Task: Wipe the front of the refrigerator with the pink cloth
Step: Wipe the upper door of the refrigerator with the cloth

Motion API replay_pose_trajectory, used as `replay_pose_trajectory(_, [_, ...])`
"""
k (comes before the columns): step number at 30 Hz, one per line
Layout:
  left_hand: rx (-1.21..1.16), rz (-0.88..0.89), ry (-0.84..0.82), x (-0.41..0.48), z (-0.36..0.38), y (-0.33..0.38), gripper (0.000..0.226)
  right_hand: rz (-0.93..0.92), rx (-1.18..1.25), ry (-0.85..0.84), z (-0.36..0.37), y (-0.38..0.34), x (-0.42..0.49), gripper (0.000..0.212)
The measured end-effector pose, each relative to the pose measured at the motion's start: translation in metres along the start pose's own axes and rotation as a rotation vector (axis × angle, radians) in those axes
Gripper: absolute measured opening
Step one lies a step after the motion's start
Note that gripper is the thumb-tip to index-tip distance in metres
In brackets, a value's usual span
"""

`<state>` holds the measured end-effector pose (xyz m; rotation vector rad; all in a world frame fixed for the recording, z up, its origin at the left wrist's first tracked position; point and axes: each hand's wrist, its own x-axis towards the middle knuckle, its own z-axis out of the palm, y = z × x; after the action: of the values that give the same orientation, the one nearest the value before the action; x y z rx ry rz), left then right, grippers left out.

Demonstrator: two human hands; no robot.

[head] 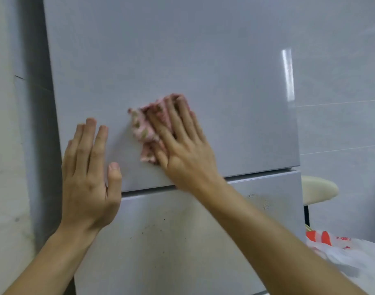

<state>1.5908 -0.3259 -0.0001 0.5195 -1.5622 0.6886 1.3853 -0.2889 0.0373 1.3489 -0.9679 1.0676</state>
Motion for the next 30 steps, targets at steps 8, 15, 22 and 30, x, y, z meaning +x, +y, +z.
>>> replay_pose_trajectory(8, [0.066,-0.068,-0.021,0.001,0.024,0.018,0.065,0.376,-0.146,-0.006,-0.023,0.08,-0.026,0.061])
replay_pose_trajectory(15, [0.092,-0.114,0.043,-0.004,0.025,0.012,0.067,0.849,-0.078,-0.064,-0.06,0.129,-0.113,0.076])
replay_pose_trajectory(22, [-0.008,-0.216,0.026,-0.004,0.018,0.009,0.07,1.073,-0.036,-0.008,-0.05,0.114,-0.104,0.082])
replay_pose_trajectory(30, [-0.05,-0.207,-0.002,-0.014,0.003,-0.005,0.069,0.539,-0.072,0.008,-0.017,0.043,-0.068,0.074])
